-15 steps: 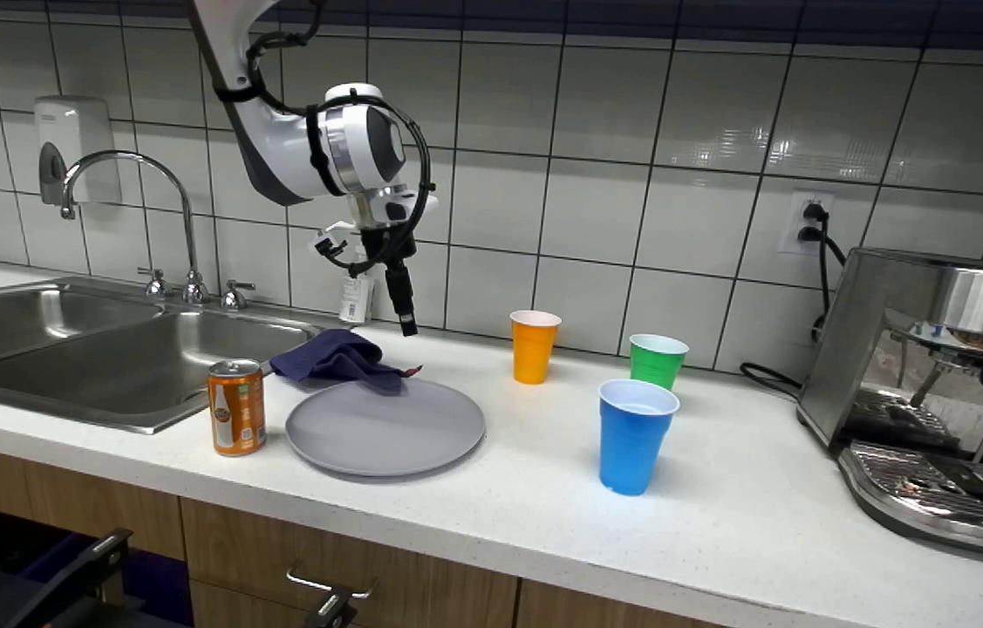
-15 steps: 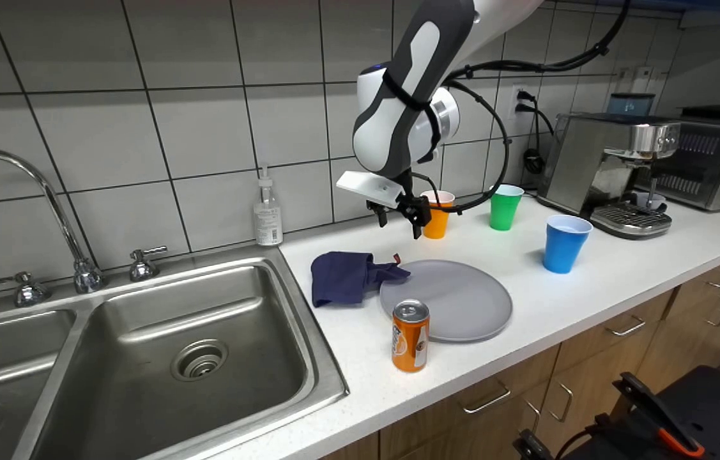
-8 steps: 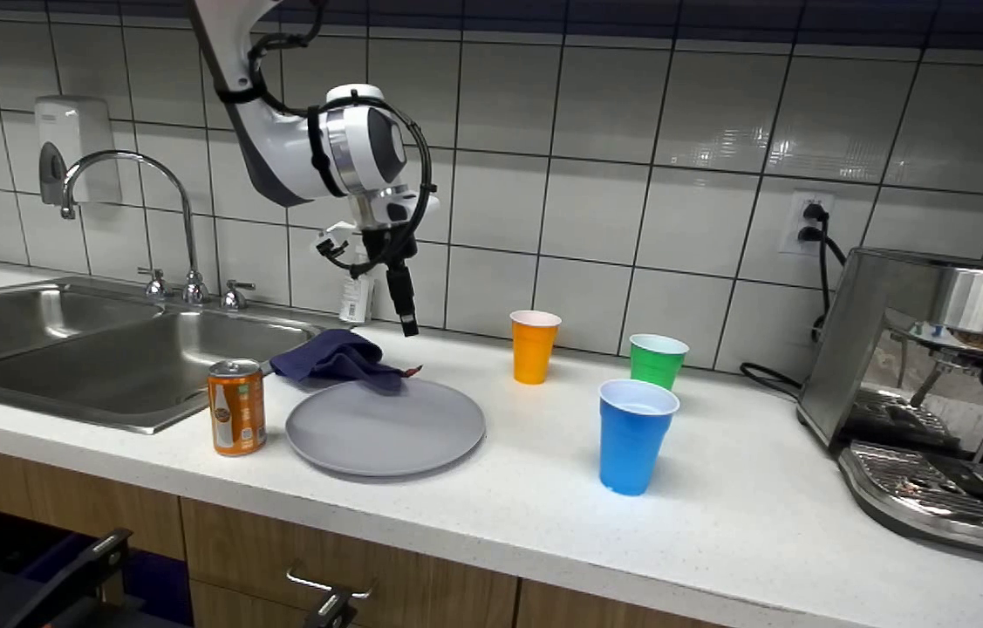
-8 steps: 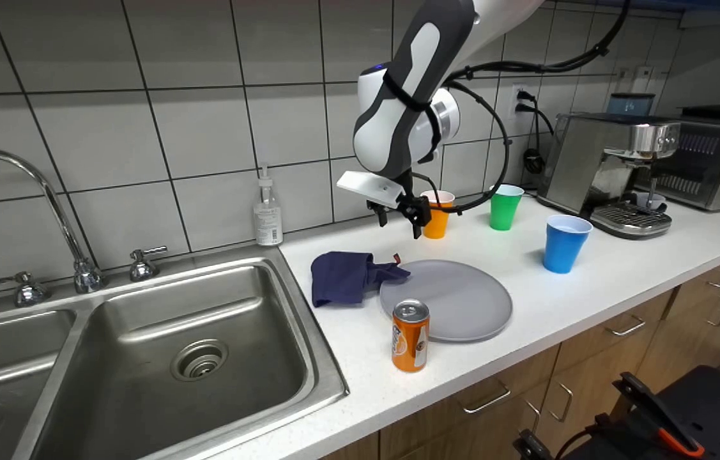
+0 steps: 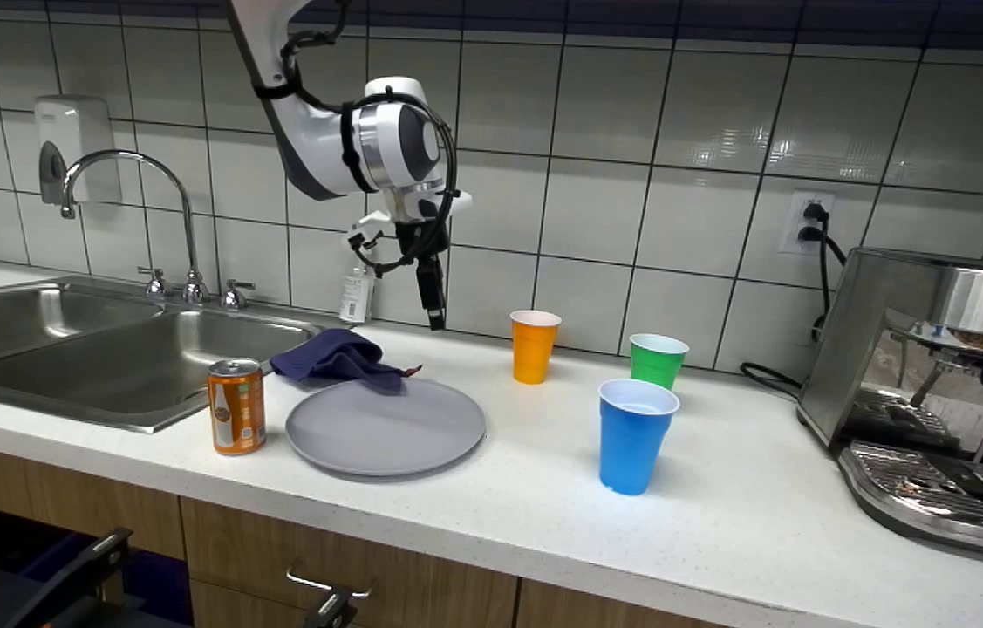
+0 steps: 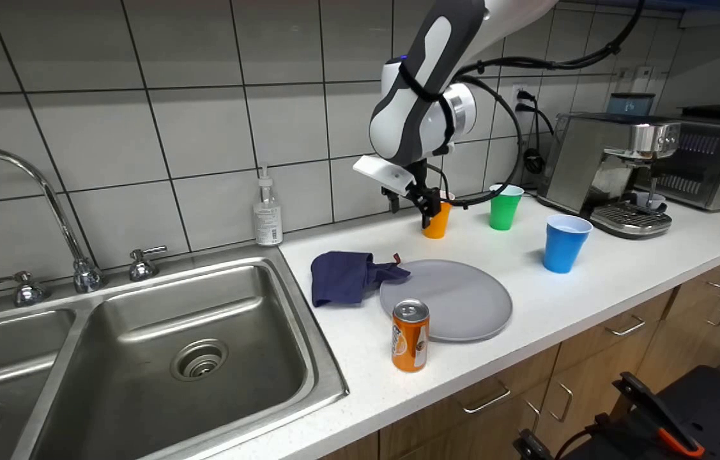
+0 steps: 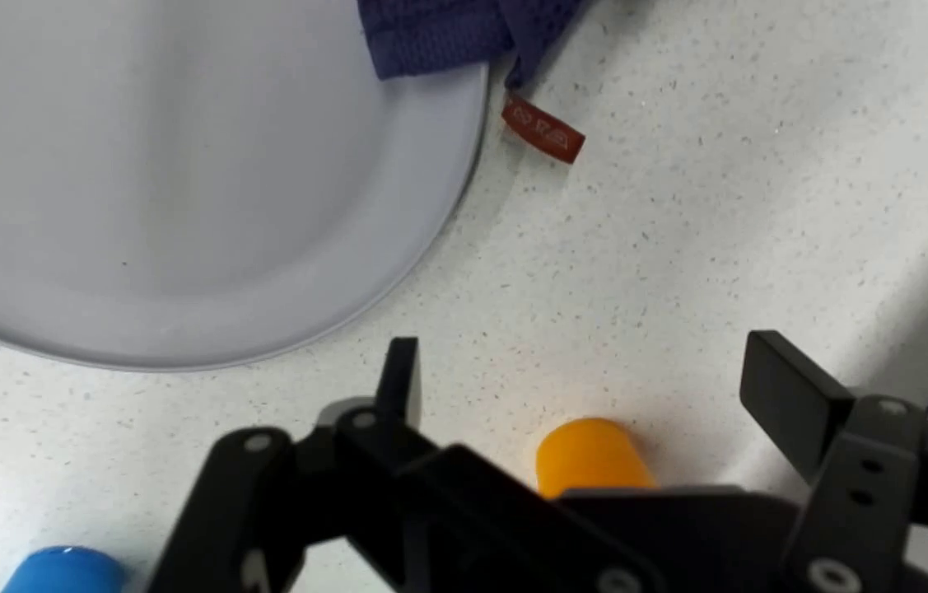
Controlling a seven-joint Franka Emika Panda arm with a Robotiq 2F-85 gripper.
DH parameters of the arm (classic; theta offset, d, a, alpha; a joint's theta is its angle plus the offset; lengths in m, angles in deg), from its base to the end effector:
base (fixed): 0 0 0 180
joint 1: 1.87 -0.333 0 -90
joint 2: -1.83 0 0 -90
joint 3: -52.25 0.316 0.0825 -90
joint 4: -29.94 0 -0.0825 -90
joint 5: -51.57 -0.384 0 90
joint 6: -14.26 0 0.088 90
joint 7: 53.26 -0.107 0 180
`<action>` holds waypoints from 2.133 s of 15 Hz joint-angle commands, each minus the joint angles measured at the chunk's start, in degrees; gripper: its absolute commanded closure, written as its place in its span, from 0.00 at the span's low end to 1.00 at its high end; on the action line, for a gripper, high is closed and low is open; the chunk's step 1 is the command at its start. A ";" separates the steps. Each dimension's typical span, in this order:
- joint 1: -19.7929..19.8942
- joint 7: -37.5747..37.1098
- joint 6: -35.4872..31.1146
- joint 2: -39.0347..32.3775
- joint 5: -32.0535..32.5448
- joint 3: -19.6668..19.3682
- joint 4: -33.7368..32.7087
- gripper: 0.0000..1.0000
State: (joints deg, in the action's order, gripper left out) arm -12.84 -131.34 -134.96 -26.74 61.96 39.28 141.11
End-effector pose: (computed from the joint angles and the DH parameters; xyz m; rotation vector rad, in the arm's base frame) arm 0.6398 -0.0107 0.2471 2.5090 -1.7410 0.4059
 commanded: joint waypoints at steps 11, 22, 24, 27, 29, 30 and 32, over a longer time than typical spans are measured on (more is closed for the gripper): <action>7.58 -0.93 -0.54 -3.91 -7.94 -0.45 -8.43 0.00; 9.26 -3.58 1.62 -12.37 -11.18 -2.52 -17.97 0.00; 9.17 -4.06 1.80 -13.33 -11.01 -2.88 -18.92 0.00; 9.07 -4.44 2.23 -14.67 -10.89 -3.25 -20.11 0.00; 9.17 -4.22 2.88 -15.29 -10.97 -3.15 -20.80 0.00; 9.17 -4.22 3.19 -15.57 -10.98 -3.15 -21.08 0.00; 9.13 -4.11 3.40 -15.86 -10.83 -3.18 -21.45 0.28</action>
State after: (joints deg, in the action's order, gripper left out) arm -3.93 -134.34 -134.13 -41.22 51.59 36.22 122.76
